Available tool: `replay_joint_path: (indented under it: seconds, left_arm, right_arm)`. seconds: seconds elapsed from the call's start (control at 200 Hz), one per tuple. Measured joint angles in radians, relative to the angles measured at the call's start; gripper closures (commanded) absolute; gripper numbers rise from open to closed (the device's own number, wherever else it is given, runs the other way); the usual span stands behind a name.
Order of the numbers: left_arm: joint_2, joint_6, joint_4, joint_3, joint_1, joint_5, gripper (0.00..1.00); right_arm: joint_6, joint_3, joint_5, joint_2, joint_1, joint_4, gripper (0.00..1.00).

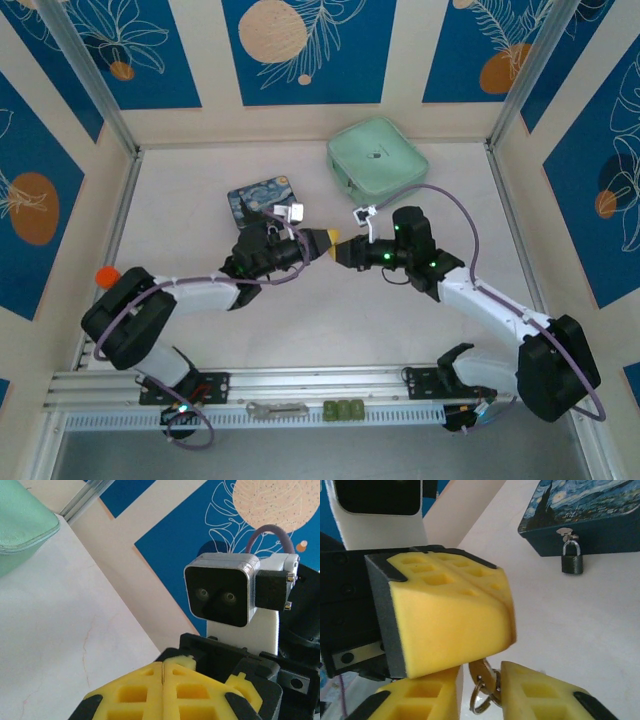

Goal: Unlock the padlock with the key

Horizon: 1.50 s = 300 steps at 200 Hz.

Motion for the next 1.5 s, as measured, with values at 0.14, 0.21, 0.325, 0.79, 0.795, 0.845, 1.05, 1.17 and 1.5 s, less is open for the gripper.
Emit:
replay_joint_path:
  seconds: [0.14, 0.21, 0.325, 0.79, 0.795, 0.845, 1.05, 1.17, 1.5]
  left_arm:
    - [0.013, -0.034, 0.05, -0.015, 0.001, -0.004, 1.0]
    - [0.013, -0.045, 0.067, -0.02, 0.001, -0.005, 0.5]
    - [-0.001, -0.049, 0.064, -0.044, 0.005, -0.016, 0.0]
    - [-0.237, 0.089, -0.31, -0.03, 0.052, -0.14, 0.0]
    - [-0.236, 0.089, -0.312, -0.03, 0.052, -0.14, 0.0]
    - [-0.224, 0.086, -0.336, -0.027, 0.05, -0.144, 0.03]
    - [-0.159, 0.042, -0.413, 0.016, 0.026, -0.156, 0.1]
    - [-0.153, 0.023, -0.417, 0.028, 0.016, -0.171, 0.08]
    - [-0.245, 0.09, -0.489, -0.022, 0.032, -0.288, 0.0]
  right_arm:
    - [0.026, -0.006, -0.016, 0.008, -0.012, 0.02, 1.0]
    - [0.03, -0.008, -0.027, 0.008, -0.02, 0.029, 1.0]
    - [0.021, -0.01, -0.029, 0.008, -0.034, 0.026, 1.0]
    - [-0.062, -0.01, -0.005, -0.01, -0.053, -0.089, 1.0]
    - [-0.062, -0.01, -0.002, -0.009, -0.052, -0.09, 1.0]
    - [-0.072, -0.004, 0.043, -0.008, -0.037, -0.115, 1.0]
    - [-0.134, 0.067, 0.203, 0.024, 0.061, -0.186, 1.0]
    - [-0.155, 0.072, 0.216, 0.027, 0.076, -0.182, 1.0]
    - [-0.195, 0.072, 0.101, 0.066, 0.026, -0.182, 1.0]
